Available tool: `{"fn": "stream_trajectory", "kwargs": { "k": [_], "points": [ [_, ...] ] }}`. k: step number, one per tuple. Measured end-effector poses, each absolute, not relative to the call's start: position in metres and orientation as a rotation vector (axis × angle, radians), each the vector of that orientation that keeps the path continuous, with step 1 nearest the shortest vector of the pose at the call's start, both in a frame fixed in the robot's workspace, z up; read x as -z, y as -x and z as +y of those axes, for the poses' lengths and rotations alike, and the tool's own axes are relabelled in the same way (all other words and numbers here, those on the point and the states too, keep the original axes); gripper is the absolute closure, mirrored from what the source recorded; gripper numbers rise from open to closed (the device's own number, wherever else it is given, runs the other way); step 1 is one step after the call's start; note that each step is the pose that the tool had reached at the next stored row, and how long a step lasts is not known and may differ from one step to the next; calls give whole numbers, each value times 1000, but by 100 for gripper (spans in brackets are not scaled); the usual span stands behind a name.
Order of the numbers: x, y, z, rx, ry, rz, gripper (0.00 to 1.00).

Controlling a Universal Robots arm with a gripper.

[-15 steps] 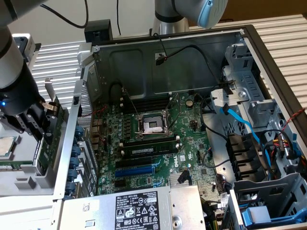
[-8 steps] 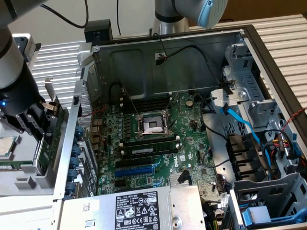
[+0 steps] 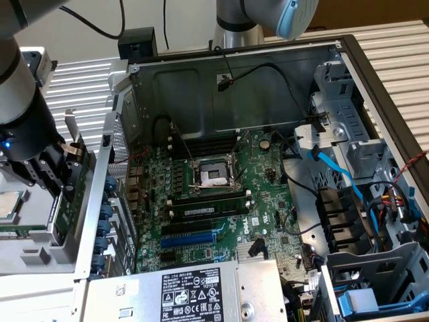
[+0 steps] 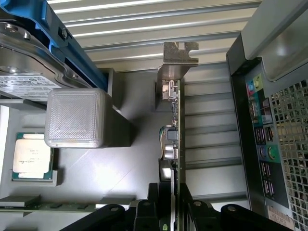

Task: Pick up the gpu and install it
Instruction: 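Pick up the gpu and move the gpu toward the slot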

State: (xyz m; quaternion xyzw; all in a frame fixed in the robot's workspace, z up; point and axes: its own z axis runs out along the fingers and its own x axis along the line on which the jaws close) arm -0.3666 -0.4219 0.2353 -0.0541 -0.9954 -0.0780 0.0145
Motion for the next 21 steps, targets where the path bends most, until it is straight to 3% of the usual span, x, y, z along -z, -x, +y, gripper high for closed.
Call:
{"fn": "stream_trajectory", "kwargs": {
  "k": [21],
  "points": [
    [-234, 367, -422, 242, 170, -3093, 73]
  ]
}}
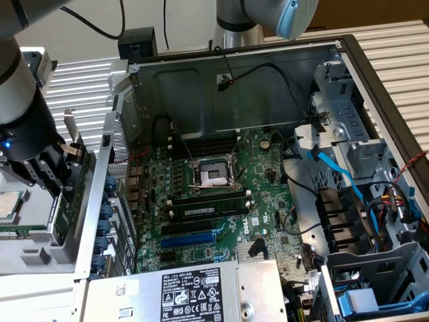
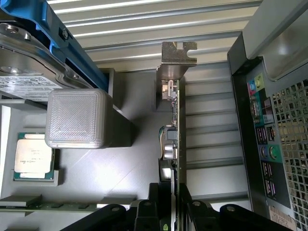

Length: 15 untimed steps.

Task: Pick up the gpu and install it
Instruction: 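Pick up the gpu and move the gpu toward the slot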

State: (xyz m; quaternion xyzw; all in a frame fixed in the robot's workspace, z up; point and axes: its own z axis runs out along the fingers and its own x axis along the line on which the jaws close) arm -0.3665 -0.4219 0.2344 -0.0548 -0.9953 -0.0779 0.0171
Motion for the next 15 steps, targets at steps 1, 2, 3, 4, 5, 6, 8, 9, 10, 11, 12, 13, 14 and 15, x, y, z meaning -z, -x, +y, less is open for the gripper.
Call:
{"fn": "stream_trajectory", "kwargs": {
  "k": [1, 2, 3, 4, 5, 6, 8, 9, 10, 11, 12, 13, 14, 15],
  "points": [
    [-234, 366, -422, 242, 170, -3093, 73],
    [-234, 367, -422, 242, 170, -3093, 73],
    [-234, 367, -422, 242, 170, -3093, 73],
    [-234, 367, -422, 242, 170, -3093, 73],
    [-234, 367, -422, 242, 170, -3093, 73],
    [-234, 367, -422, 242, 170, -3093, 73],
    [-234, 367, -422, 242, 170, -3093, 73],
    [-234, 367, -422, 242, 170, -3093, 73],
    [-234, 367, -422, 242, 170, -3093, 73],
    [-234, 367, -422, 242, 170, -3093, 73],
    [-234, 367, -422, 242, 170, -3093, 73],
    [-234, 367, -422, 242, 170, -3093, 73],
    [-234, 367, -422, 242, 170, -3093, 73],
    [-235, 367, -422, 242, 170, -3094, 73]
  ]
}}
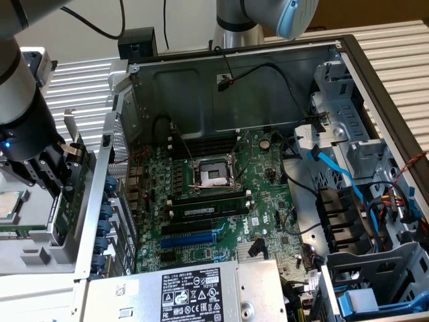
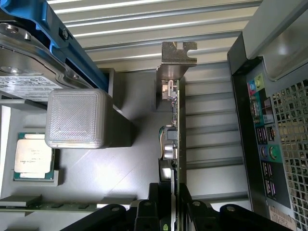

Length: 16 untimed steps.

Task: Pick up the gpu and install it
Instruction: 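Pick up the gpu and move the gpu toward the slot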

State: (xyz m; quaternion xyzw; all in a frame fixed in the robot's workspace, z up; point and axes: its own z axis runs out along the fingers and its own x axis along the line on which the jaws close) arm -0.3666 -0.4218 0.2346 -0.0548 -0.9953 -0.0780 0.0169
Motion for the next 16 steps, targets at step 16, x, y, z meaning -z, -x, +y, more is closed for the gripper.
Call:
{"fn": "stream_trajectory", "kwargs": {
  "k": [16],
  "points": [
    [-261, 367, -422, 243, 170, -3098, 73]
  ]
}}
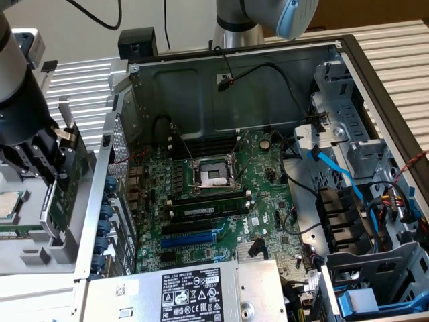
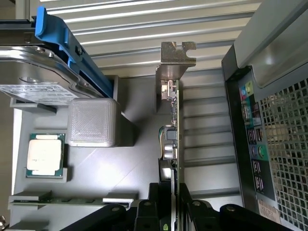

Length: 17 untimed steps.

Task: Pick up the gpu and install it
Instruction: 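Pick up the gpu and move the gpu toward the slot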

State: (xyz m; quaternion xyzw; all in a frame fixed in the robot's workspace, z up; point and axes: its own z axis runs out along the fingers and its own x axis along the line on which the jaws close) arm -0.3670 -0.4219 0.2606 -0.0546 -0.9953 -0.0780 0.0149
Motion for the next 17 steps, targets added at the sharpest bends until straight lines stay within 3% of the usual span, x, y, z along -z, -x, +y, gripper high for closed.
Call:
{"fn": "stream_trajectory", "kwargs": {
  "k": [17],
  "points": [
    [-314, 367, -422, 244, 170, -3106, 73]
  ]
}}
